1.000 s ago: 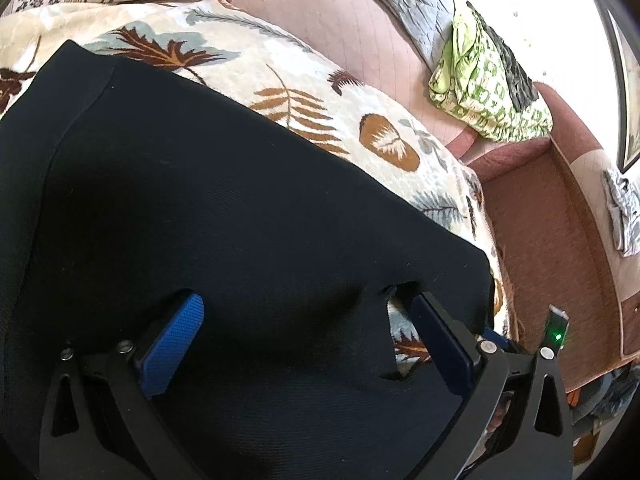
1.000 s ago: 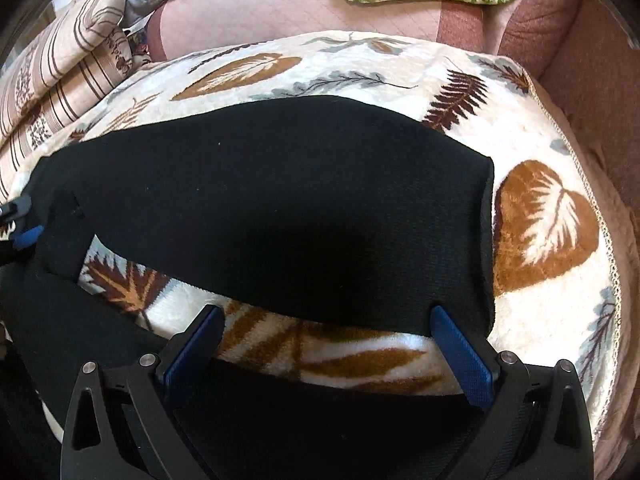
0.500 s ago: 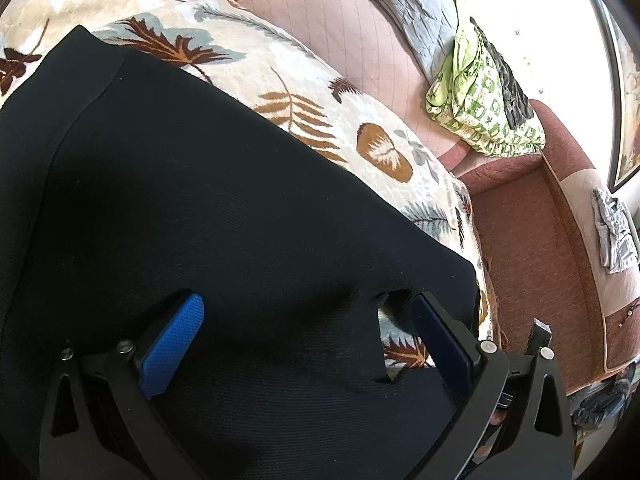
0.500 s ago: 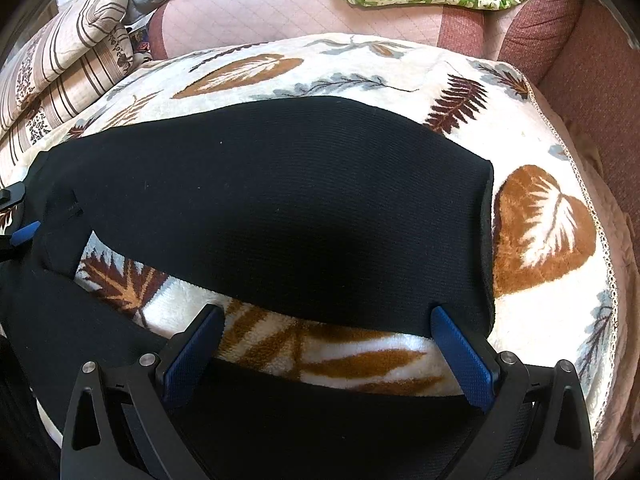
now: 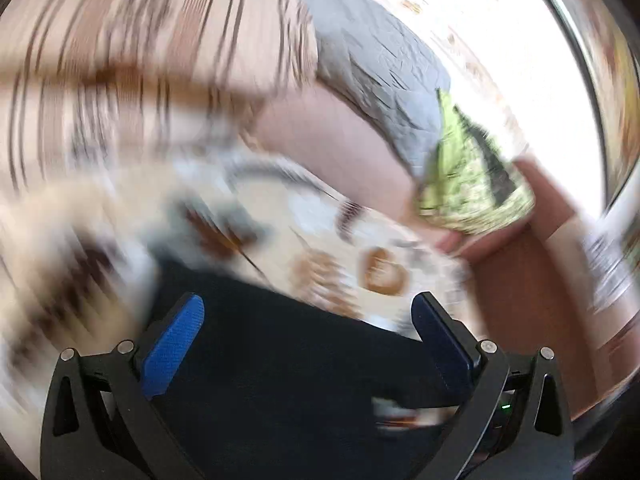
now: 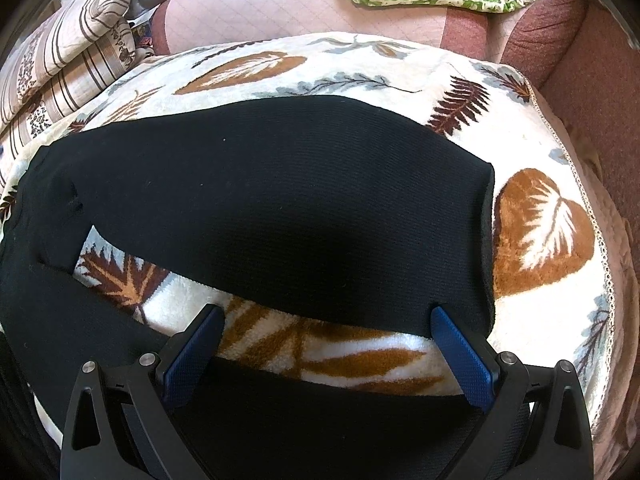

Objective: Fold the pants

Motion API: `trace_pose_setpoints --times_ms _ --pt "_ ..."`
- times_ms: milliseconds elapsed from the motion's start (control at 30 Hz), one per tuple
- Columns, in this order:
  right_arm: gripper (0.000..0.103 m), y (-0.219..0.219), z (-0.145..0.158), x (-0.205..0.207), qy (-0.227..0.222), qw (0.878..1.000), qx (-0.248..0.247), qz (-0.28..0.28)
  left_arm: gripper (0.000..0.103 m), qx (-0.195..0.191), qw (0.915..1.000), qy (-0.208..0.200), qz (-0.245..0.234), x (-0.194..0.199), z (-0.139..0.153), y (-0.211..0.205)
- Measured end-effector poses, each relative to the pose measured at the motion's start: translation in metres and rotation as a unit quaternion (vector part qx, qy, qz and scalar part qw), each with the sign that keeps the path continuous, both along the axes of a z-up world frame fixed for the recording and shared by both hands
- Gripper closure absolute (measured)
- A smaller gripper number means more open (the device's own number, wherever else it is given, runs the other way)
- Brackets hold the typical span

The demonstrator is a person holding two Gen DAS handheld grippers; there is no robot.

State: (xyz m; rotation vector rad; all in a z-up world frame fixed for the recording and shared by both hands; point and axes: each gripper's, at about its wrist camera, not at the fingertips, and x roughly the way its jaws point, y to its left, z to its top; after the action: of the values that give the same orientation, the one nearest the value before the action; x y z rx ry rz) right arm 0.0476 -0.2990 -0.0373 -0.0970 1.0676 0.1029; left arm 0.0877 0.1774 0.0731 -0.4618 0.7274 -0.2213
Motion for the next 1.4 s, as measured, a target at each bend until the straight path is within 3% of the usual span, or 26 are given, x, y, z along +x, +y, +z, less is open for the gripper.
trace_pose_setpoints --times_ms 133,233,367,467,600,800,867,933,1033,1167,1300,1400 --pt "0.001 -0.007 0.008 0.000 0.003 1.000 0.030 -0.003 0.000 0.099 0.9939 0.005 -0.048 0.031 -0.007 0.022" --pt "0.002 -0.013 0.022 -0.002 -0.021 0.997 0.075 -0.008 0.000 0.139 0.9868 0.018 -0.082 0.048 -0.031 0.028" --pt "0.002 -0.014 0.039 -0.005 -0.068 0.993 0.097 -0.007 0.000 0.166 0.9770 0.016 -0.133 0.058 -0.060 0.026" --pt "0.002 -0.014 0.042 -0.004 -0.080 0.991 0.105 -0.014 0.002 0.173 0.9721 0.011 -0.158 0.060 -0.072 0.025" --pt "0.002 -0.016 0.043 0.002 -0.086 0.989 0.119 -0.026 0.023 0.146 0.9712 0.023 -0.187 0.070 -0.083 0.035" --pt "0.002 -0.020 0.041 0.005 -0.083 0.989 0.120 -0.038 0.032 0.126 0.9656 0.046 -0.223 0.077 -0.099 0.029" --pt "0.002 -0.021 0.041 0.004 -0.084 0.988 0.121 -0.041 0.051 0.122 0.9680 0.046 -0.214 0.078 -0.101 0.030" --pt "0.002 -0.026 0.043 0.004 -0.088 0.986 0.134 -0.047 0.096 0.127 0.9690 0.050 -0.206 0.078 -0.098 0.031" --pt "0.002 -0.046 0.054 0.002 -0.116 0.978 0.157 -0.074 0.100 0.142 0.9664 0.051 -0.208 0.072 -0.091 0.029" --pt "0.002 -0.097 0.069 0.000 -0.160 0.950 0.225 -0.145 0.100 0.164 0.9623 0.032 -0.215 0.056 -0.066 0.023" --pt "0.003 -0.137 0.061 0.015 -0.147 0.920 0.315 -0.183 0.100 0.193 0.9590 0.018 -0.207 0.044 -0.043 0.014" --pt "0.006 -0.141 0.060 0.025 -0.146 0.914 0.336 -0.173 0.100 0.216 0.9576 0.005 -0.191 0.037 -0.027 0.004"
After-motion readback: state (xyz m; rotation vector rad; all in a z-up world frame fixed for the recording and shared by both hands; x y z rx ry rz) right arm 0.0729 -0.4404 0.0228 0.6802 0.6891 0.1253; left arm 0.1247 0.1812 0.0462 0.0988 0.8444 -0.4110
